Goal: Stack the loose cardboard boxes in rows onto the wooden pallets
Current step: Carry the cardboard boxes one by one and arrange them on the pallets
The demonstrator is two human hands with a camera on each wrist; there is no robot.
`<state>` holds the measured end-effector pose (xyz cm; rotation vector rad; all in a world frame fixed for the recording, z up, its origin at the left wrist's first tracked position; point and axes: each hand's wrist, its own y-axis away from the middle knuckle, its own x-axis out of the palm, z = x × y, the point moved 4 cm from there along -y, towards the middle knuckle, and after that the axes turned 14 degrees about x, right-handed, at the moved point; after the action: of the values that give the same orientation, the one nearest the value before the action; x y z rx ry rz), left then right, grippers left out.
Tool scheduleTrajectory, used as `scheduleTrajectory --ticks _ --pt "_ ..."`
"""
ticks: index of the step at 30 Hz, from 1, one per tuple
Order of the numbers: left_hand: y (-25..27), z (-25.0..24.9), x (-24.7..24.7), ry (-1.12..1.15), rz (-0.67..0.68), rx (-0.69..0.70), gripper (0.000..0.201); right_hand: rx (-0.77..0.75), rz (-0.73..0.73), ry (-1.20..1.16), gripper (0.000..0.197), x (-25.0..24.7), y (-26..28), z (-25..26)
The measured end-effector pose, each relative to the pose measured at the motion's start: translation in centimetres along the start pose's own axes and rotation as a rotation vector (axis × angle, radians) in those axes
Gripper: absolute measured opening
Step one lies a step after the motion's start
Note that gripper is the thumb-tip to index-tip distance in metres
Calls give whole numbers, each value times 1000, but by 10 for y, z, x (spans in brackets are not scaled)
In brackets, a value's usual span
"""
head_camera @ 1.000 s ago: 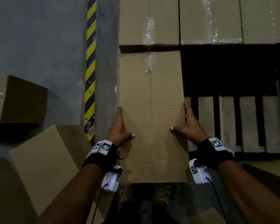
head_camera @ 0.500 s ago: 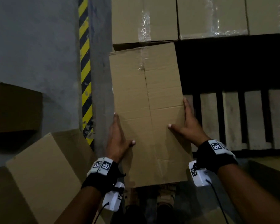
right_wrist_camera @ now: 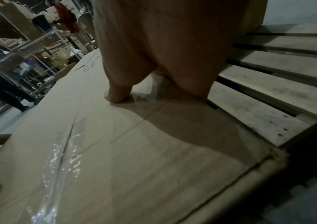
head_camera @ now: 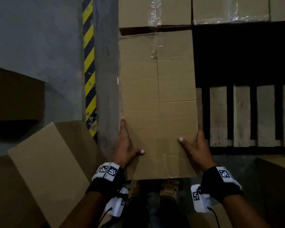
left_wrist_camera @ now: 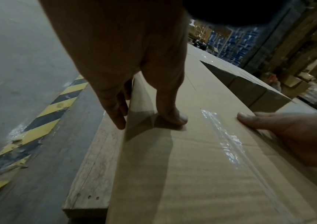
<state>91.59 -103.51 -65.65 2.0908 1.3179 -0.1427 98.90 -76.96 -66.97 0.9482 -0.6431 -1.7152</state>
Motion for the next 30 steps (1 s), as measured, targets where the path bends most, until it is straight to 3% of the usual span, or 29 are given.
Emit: scheduleTrajectory --ticks 3,11,22,27,30 --pt "-3 -1 -5 -6 10 13 140 -4 12 -40 89 3 0 0" --pt "-9 -2 -14 57 -7 41 138 -20 34 -82 83 8 -9 6" --pt "-10 1 -18 97 -86 120 128 -37 6 26 90 7 1 6" --pt "19 19 -3 -110 42 198 142 -58 -22 129 101 7 22 -28" --pt "42 30 6 -160 145 236 149 -95 44 131 113 6 41 -54"
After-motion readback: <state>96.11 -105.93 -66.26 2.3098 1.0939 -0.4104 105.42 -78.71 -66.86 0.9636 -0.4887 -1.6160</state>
